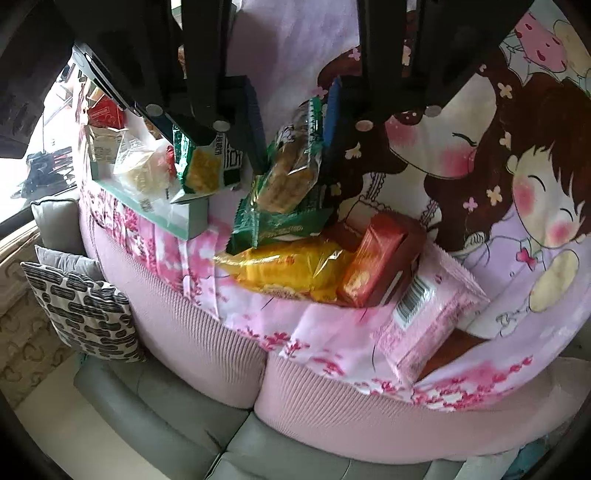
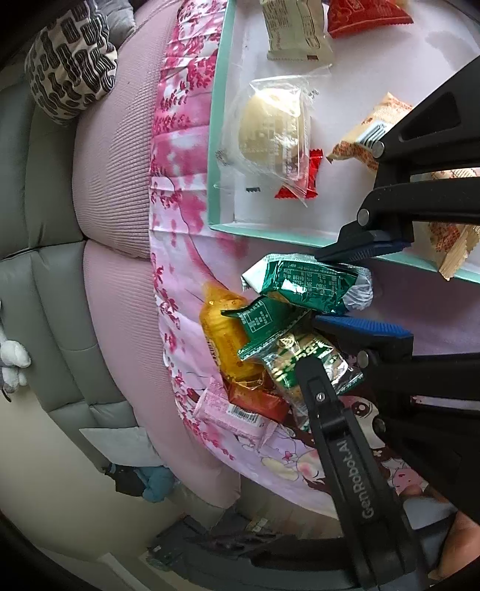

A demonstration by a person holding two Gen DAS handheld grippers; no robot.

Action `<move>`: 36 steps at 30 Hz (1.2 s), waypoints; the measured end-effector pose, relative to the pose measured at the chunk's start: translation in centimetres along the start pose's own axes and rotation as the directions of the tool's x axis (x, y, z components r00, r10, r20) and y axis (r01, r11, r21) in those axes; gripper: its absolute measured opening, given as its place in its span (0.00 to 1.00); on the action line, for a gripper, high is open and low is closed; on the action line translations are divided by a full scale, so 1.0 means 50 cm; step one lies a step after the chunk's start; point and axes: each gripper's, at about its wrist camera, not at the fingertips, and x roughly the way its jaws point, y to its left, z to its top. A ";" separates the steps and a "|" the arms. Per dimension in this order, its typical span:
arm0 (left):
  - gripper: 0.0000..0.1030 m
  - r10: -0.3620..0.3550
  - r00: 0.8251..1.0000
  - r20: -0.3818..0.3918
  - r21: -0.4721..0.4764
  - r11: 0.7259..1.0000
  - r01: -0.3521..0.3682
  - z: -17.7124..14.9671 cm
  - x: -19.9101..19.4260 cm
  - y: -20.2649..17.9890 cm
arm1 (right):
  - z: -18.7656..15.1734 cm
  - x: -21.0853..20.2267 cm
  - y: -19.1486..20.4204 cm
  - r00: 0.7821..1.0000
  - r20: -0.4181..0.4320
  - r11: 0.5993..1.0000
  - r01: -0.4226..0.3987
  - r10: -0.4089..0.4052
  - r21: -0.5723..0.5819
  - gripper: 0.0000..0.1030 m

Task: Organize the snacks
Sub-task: 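Grasp the clear cookie-stick bag with the left tool while the right grasps the green foil packet, then carry the cookie-stick bag and green packet into the tray and open both tools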

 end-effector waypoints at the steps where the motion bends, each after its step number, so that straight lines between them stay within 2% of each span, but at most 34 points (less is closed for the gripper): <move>1: 0.26 -0.001 1.000 0.008 0.005 1.000 0.001 0.001 -0.007 -0.002 | 0.001 -0.003 -0.002 1.000 0.003 1.000 0.003 -0.003 0.003 0.28; 7: 0.21 -0.008 0.999 0.049 0.035 0.999 0.007 0.003 -0.036 -0.018 | 0.009 -0.033 -0.002 0.999 0.037 1.000 -0.011 0.011 0.008 0.27; 23: 0.20 -0.025 0.983 0.182 0.073 0.997 0.012 0.011 -0.137 -0.046 | 0.023 -0.123 -0.005 0.991 0.133 1.000 -0.022 0.020 0.013 0.27; 36: 0.20 -0.040 0.966 0.256 0.146 0.989 0.003 -0.002 -0.196 -0.108 | 0.019 -0.207 -0.077 0.977 0.202 0.994 0.039 -0.060 0.105 0.27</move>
